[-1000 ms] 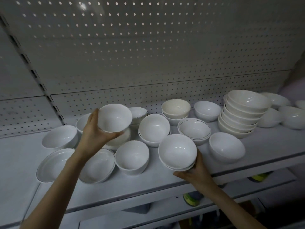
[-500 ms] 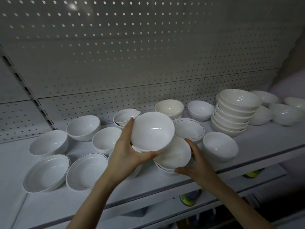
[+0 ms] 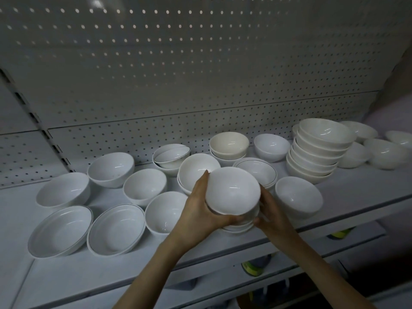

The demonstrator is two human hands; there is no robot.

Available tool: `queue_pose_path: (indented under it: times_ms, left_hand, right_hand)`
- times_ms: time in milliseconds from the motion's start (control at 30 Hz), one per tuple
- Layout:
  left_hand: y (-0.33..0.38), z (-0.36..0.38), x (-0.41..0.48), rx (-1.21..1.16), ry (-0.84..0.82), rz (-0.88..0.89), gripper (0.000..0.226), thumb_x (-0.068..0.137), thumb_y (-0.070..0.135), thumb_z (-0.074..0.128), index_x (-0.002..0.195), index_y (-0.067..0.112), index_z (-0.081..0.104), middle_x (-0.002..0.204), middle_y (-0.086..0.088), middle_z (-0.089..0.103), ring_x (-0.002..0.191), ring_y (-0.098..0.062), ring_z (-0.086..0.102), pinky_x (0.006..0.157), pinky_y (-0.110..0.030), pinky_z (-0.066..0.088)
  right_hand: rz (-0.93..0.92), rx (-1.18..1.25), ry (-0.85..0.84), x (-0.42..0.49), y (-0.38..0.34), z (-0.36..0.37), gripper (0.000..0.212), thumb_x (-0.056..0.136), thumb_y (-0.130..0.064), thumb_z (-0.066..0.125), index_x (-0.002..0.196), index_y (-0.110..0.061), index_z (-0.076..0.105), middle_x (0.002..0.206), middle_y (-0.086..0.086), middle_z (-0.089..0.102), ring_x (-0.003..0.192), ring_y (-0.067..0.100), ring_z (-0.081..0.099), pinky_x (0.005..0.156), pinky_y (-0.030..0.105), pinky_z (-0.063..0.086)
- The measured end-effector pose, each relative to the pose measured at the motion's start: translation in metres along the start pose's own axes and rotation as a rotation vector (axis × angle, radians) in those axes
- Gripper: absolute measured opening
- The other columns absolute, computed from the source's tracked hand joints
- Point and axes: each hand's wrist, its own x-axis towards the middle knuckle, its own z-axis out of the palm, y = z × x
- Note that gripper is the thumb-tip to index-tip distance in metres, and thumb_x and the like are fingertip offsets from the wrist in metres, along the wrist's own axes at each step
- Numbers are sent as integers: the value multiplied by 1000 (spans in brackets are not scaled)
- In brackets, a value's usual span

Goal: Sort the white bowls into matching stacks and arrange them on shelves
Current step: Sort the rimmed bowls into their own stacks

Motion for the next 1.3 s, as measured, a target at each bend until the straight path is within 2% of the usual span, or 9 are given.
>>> queue_pose_path:
  times_ms: [267,400,600,733,833,1000,1133,1200,1300]
  left_hand:
    - [0,13,-2,23,-51,13,106,51,65,76,134,44,15,130,34,31,118,22,31,90,6,26]
    - [-10,11,-4,42,-102,-7,124,55,47,86,148,19,10,148,12,26,134,0,27,105,-8,24]
    - [-15,8,1,73,-144,2,118,60,37,86,147,21,8,139,23,23,124,13,22,95,9,15]
    - [-14,5,1,95,-166,48,95,63,38,85,127,44,16,129,35,25,117,27,27,93,7,21]
    - [-14,0,2,83,-155,28,90,61,41,86,128,41,26,126,25,40,117,18,36,92,1,30]
    - [-14,-2,0,89,-177,24,86,63,35,85,120,47,23,124,35,32,113,28,30,89,6,25]
    - [-17,-5,-1,108,-229,-4,100,65,43,83,140,34,18,142,19,33,130,5,32,109,-16,31]
    - [-14,-10,-4,128,-260,-28,107,68,44,80,147,24,11,153,12,23,138,-3,25,115,-29,26]
    - [-8,-26,-2,114,-229,-110,94,79,45,69,150,23,12,156,11,18,140,-7,22,116,-30,22]
  right_hand:
    - [-31,36,68,4,-4,5,99,47,-67,80,127,-24,42,129,-3,52,116,7,55,79,20,52]
    - [-23,-1,49,2,-2,5,100,50,-66,78,131,-24,38,128,-17,55,120,3,51,81,18,50]
    - [-3,-24,3,2,-4,2,99,47,-58,84,129,-29,37,123,-33,53,119,-7,48,82,13,48]
    - [-10,-8,1,2,-6,2,101,45,-59,84,129,-30,36,122,-33,53,117,-8,49,82,12,47]
    - [-19,-17,-5,1,-7,3,101,45,-55,86,129,-28,37,124,-30,54,119,-5,49,83,13,48]
    - [5,-60,-54,3,-13,1,93,51,-36,85,129,-30,36,125,-29,54,117,-8,49,83,11,47]
    - [17,-100,-31,9,-29,-2,103,47,-75,72,132,-30,35,131,-20,44,112,-16,48,81,6,44]
    - [4,-163,21,16,-39,-5,87,55,-82,59,127,-38,39,128,-27,41,114,-19,43,86,4,41]
    - [-5,-174,43,37,-49,-4,34,87,-36,61,118,-39,47,126,-25,46,122,-6,41,105,22,36]
